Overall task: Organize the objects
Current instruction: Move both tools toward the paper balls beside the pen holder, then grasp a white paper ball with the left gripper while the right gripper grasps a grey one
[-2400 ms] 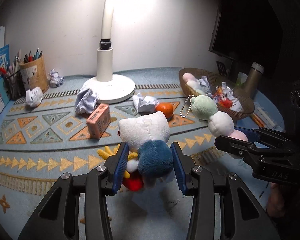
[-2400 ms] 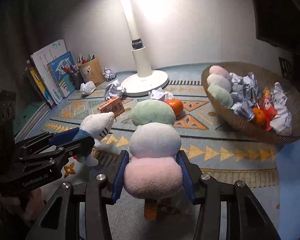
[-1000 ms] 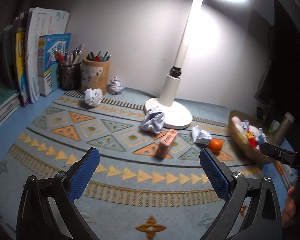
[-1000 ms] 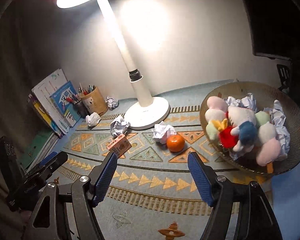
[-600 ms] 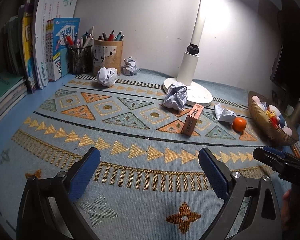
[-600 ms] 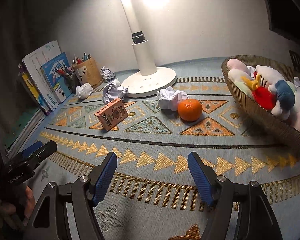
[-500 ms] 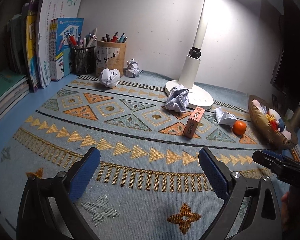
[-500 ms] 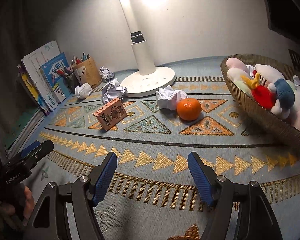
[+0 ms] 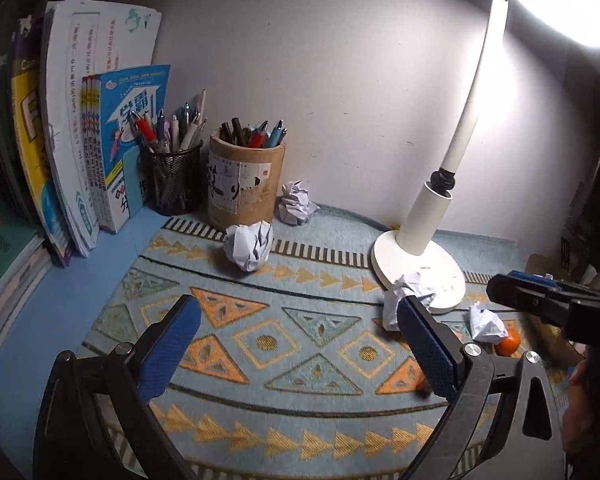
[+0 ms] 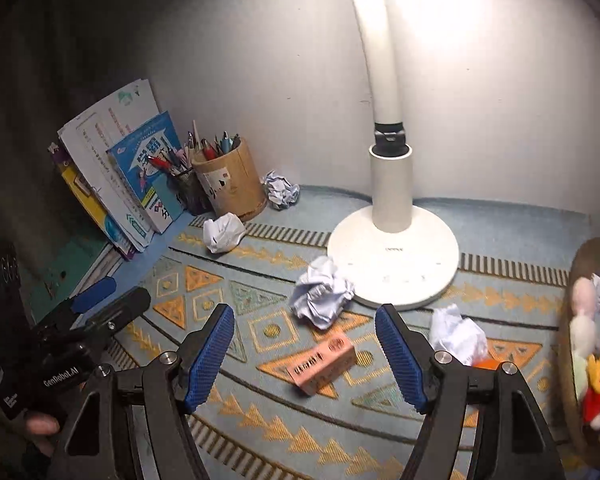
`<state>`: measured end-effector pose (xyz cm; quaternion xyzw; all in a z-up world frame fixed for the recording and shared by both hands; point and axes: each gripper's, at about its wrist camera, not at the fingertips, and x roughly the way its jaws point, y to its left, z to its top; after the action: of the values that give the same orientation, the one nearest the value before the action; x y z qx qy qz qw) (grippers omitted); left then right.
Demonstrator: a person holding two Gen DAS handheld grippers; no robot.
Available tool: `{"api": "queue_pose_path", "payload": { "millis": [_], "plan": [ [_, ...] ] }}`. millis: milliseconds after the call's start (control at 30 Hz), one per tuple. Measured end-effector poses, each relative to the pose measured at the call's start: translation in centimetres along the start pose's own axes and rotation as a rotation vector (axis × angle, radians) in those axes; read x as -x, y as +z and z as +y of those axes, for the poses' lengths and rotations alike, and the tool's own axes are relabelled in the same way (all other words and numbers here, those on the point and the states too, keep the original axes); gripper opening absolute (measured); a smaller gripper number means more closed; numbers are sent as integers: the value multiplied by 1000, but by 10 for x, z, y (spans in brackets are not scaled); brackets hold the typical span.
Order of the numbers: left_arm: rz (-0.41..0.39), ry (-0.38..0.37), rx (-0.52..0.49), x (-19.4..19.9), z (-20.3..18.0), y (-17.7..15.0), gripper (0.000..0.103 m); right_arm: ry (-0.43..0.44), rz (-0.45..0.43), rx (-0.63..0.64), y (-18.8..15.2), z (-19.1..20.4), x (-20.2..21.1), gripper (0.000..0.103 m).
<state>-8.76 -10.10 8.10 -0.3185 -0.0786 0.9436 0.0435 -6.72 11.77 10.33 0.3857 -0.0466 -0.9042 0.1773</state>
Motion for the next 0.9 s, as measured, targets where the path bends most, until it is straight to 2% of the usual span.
{"api": "queue_pose_path", "payload": {
  "millis": [100, 200, 400, 567, 633, 700, 733, 767, 833, 867, 900],
  "plan": [
    [46, 38, 21, -51, 21, 14, 98, 23, 51, -71, 45, 11, -59, 70],
    [86, 28, 69, -88, 37, 20, 98, 58, 116, -184, 75, 13, -119, 67],
    [88, 45, 75, -121, 41, 26, 94, 11, 167, -273, 110, 11, -199, 65],
    [131, 36, 83, -137, 42, 22, 76, 9, 192, -284, 120, 11, -241, 65],
    [116, 35, 89, -135, 43, 21, 76, 55, 200, -311, 122, 9, -254, 65],
    [128, 28, 91, -138, 43, 19, 66, 60, 201, -315, 123, 9, -265, 65],
    [145, 14, 93, -140, 44, 19, 53, 52, 200, -318, 124, 10, -270, 65],
    [156, 11, 97, -142, 44, 18, 48, 45, 197, -323, 124, 9, -274, 64],
    [142, 2, 106, -139, 46, 17, 46, 58, 208, -333, 123, 9, -282, 54],
    [138, -7, 111, -137, 47, 17, 44, 65, 218, -336, 121, 8, -285, 45],
    [137, -15, 115, -136, 47, 16, 44, 64, 204, -331, 121, 9, -284, 44]
  ]
}}
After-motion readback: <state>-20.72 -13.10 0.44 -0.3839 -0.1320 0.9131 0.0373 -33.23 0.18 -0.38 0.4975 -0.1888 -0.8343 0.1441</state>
